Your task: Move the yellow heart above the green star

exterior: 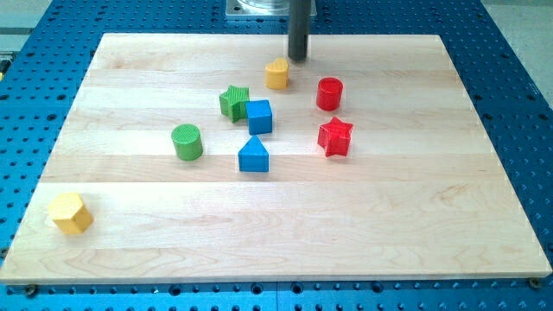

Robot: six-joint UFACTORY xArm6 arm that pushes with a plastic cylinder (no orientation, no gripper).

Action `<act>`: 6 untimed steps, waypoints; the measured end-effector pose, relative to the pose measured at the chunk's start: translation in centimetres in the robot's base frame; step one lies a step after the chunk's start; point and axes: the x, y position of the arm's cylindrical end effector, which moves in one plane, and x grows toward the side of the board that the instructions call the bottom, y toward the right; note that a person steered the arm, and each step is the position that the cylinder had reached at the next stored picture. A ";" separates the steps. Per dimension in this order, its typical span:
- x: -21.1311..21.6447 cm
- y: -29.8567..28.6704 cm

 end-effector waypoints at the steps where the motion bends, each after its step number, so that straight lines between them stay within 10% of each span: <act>1: 4.5 -2.2; 4: 4.4 1.7; 6: 3.2 -6.9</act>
